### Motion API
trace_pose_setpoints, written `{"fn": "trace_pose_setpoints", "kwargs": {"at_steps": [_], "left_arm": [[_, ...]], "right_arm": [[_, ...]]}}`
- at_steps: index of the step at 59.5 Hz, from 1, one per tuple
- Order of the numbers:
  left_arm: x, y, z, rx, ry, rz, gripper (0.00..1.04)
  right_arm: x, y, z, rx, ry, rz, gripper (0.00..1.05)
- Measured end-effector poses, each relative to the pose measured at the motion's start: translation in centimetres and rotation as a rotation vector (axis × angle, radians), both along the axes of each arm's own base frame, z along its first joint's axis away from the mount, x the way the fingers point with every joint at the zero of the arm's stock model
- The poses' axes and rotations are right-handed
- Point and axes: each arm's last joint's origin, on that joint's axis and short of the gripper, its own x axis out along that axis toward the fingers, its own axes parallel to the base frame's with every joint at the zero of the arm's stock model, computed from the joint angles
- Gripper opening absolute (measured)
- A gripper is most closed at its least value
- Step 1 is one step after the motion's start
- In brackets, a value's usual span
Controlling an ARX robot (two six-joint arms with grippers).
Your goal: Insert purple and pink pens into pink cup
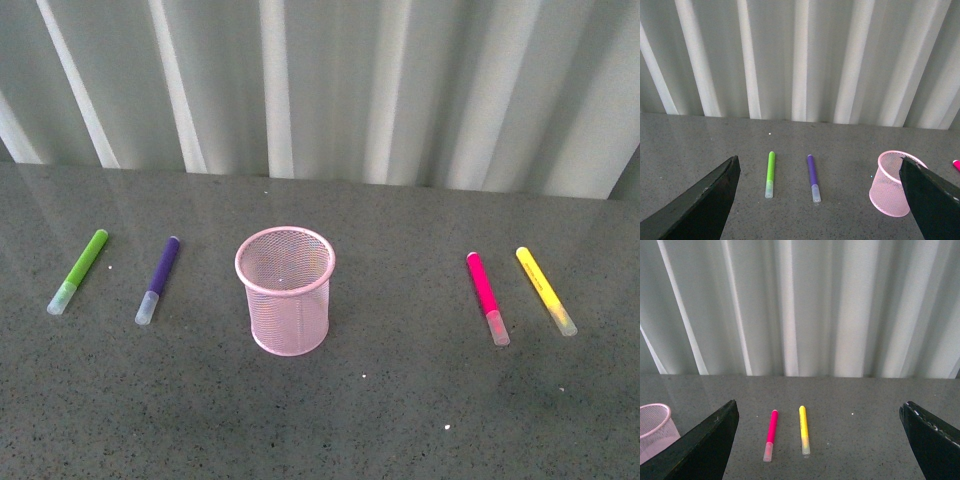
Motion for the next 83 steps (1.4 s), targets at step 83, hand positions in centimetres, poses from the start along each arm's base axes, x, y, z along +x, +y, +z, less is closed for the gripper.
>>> {"fn": "trace_pose_setpoints", "kwargs": {"at_steps": [83], "left_arm": [[0.0, 0.0, 0.0, 0.0, 0.0, 0.0, 0.98]], "right_arm": [[0.0, 0.0, 0.0, 0.0, 0.0, 0.0, 0.98]]}}
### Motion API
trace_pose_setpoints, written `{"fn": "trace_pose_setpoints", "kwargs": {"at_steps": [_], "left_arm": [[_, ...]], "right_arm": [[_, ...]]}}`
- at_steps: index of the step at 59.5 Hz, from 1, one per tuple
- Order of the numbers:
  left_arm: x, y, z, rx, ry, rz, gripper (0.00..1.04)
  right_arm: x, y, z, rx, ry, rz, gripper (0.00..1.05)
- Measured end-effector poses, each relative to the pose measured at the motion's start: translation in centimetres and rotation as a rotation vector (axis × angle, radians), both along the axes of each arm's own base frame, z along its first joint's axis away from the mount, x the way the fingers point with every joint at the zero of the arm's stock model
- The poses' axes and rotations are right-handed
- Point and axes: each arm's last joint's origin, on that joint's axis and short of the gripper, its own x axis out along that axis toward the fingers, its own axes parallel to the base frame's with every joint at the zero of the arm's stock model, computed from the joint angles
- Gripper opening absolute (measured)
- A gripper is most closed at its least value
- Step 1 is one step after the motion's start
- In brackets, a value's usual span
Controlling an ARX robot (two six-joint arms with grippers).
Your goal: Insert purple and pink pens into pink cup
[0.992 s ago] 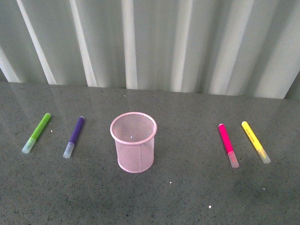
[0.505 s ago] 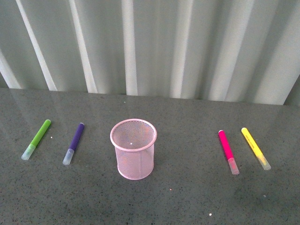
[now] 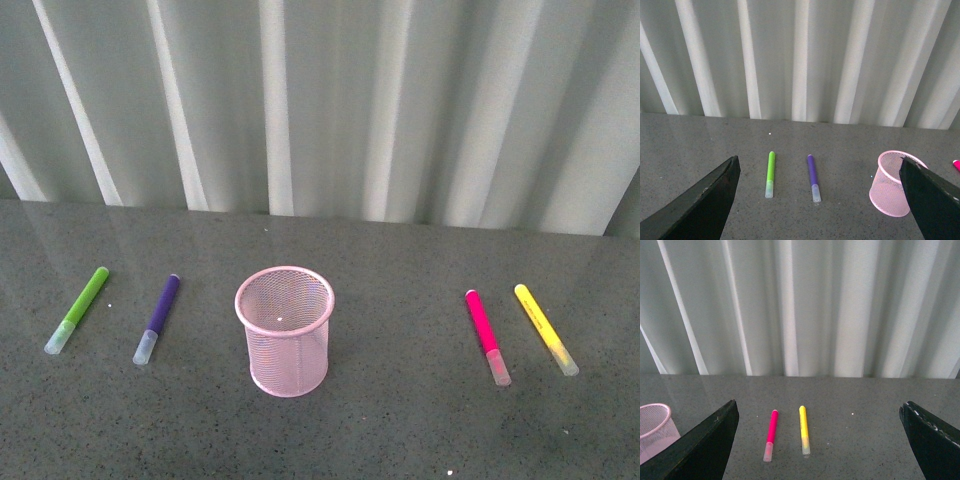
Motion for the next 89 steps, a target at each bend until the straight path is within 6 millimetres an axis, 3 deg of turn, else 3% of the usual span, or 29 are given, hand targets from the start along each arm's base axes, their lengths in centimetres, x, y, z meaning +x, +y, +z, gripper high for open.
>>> {"fn": "trace_pose_setpoints", "kwargs": {"at_steps": [20, 28, 36, 43, 59, 74, 89], "left_arm": [[0.0, 0.0, 0.0, -0.001, 0.002, 0.008, 0.98], [0.5, 0.0, -0.9, -0.05, 0.189, 0.301, 0.98], [1.2, -0.1, 0.8, -0.059, 0.147, 0.287, 0.98], [4.5, 0.5, 4.8, -0.041, 0.161, 0.239, 0.98], [12.3, 1.1, 6.4, 0.062, 0.41, 0.15, 0.98], [19.0, -0.4, 5.5, 0.119, 0.553, 0.054, 0.98], [24.9, -1.7, 1.7, 0.222, 0.71, -0.03, 0.98]], "right_arm": [[0.0, 0.0, 0.0, 0.0, 0.0, 0.0, 0.98], [0.0, 0.0, 0.0, 0.0, 0.0, 0.0, 0.98], [0.0, 0.0, 0.0, 0.0, 0.0, 0.0, 0.98], [0.0, 0.0, 0.0, 0.0, 0.0, 0.0, 0.98], [0.0, 0.0, 0.0, 0.0, 0.0, 0.0, 0.98], [0.0, 0.0, 0.0, 0.0, 0.0, 0.0, 0.98], [0.0, 0.0, 0.0, 0.0, 0.0, 0.0, 0.98]]}}
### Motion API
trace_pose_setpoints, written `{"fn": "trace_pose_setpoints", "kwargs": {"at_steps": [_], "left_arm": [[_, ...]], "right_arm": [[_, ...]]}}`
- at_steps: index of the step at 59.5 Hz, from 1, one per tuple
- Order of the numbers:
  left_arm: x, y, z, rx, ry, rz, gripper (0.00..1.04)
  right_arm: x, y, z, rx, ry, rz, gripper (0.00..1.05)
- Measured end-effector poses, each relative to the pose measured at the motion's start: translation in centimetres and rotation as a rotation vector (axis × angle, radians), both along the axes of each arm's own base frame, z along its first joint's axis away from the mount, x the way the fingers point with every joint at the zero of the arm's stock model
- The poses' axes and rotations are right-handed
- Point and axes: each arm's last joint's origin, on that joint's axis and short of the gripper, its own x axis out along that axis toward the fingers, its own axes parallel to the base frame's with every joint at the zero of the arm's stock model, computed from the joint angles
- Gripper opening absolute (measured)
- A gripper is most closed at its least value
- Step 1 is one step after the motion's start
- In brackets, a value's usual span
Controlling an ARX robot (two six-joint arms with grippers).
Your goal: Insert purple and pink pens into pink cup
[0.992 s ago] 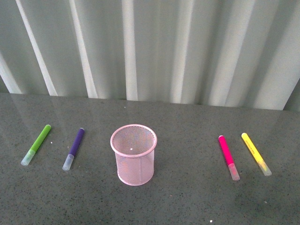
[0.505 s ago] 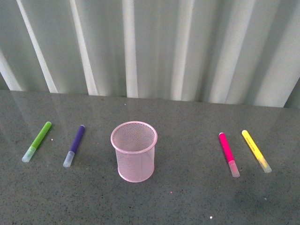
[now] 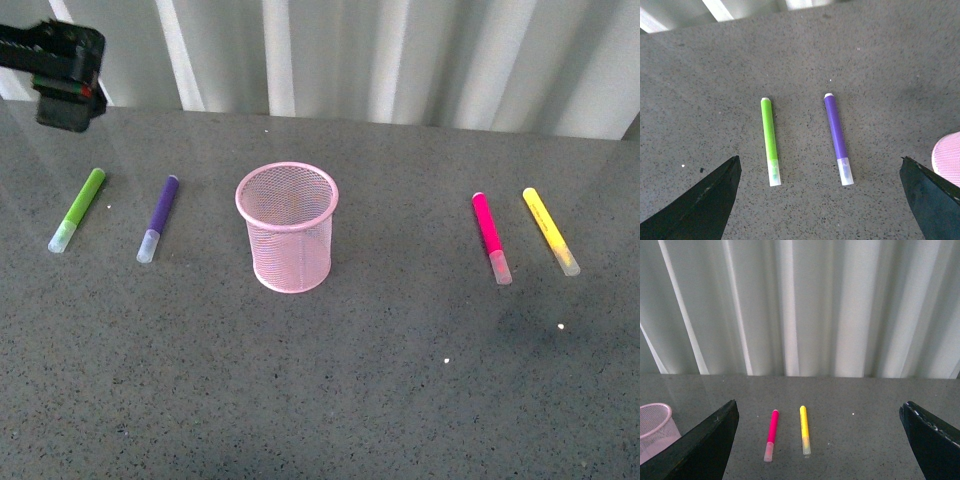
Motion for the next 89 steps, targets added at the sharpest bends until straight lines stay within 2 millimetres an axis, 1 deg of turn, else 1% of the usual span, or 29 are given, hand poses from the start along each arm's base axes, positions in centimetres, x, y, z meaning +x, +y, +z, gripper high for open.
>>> {"fn": "trace_pose_setpoints", "kwargs": {"at_steps": [3, 17, 27, 34, 43, 57, 79, 89], "left_arm": [[1.0, 0.0, -0.9, 0.008, 0.033, -0.005, 0.98], [5.0, -0.5, -3.7, -0.009, 0.175, -0.035, 0.98], [6.5, -1.3, -5.3, -0.02, 0.246, -0.06, 0.98], [7.6, -2.1, -6.9, -0.028, 0.298, -0.076, 0.98], [8.4, -2.5, -8.3, -0.037, 0.328, -0.079, 0.98], [9.7, -2.7, -10.7, -0.04, 0.363, -0.066, 0.98], [11.3, -2.7, -11.7, -0.049, 0.377, -0.062, 0.98], [11.6, -2.8, -12.8, -0.048, 0.406, -0.056, 0.97]], "right_arm": [[0.0, 0.0, 0.0, 0.0, 0.0, 0.0, 0.98], [0.0, 0.0, 0.0, 0.0, 0.0, 0.0, 0.98], [0.0, 0.0, 0.0, 0.0, 0.0, 0.0, 0.98], [0.0, 0.0, 0.0, 0.0, 0.0, 0.0, 0.98], [0.0, 0.0, 0.0, 0.0, 0.0, 0.0, 0.98], [0.0, 0.0, 0.0, 0.0, 0.0, 0.0, 0.98], [0.0, 0.0, 0.0, 0.0, 0.0, 0.0, 0.98], [0.0, 0.0, 0.0, 0.0, 0.0, 0.0, 0.98]]}}
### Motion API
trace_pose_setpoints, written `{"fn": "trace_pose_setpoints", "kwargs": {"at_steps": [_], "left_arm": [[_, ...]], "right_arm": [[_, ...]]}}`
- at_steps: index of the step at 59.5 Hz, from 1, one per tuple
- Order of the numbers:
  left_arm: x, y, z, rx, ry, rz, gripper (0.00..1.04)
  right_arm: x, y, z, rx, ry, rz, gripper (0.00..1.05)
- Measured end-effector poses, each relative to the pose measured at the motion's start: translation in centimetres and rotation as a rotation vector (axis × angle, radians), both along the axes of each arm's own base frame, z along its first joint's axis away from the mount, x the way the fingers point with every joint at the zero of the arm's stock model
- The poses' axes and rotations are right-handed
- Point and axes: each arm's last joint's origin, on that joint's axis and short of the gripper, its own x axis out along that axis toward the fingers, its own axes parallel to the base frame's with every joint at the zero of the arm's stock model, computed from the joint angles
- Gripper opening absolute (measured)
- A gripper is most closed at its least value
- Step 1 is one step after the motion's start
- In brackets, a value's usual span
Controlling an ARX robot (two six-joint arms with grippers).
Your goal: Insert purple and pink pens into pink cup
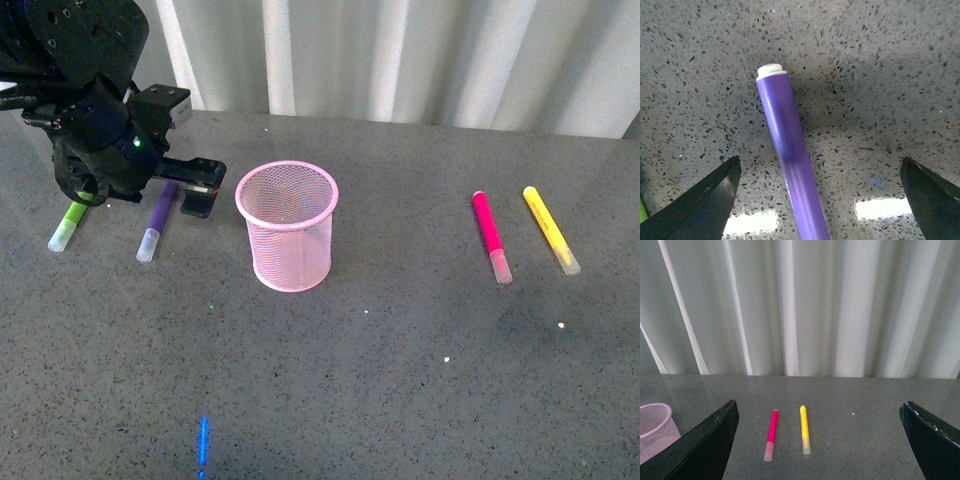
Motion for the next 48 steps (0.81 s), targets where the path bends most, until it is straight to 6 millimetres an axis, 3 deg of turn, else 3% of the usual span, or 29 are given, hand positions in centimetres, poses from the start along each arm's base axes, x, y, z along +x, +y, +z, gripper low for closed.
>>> {"fn": "trace_pose_setpoints", "kwargs": {"at_steps": [29, 33, 48], "left_arm": [[0.1, -0.3, -0.3, -0.056, -0.037, 0.036, 0.17], [-0.1, -0.4, -0.3, -0.055, -0.06, 0.053, 0.13], [-0.2, -0.7, 0.8, -0.061, -0.137, 0.072, 0.13]], "right_arm": [[0.0, 0.0, 0.0, 0.0, 0.0, -0.001, 0.98], [0.0, 0.0, 0.0, 0.0, 0.0, 0.0, 0.98], [0.0, 0.0, 0.0, 0.0, 0.0, 0.0, 0.98]]}}
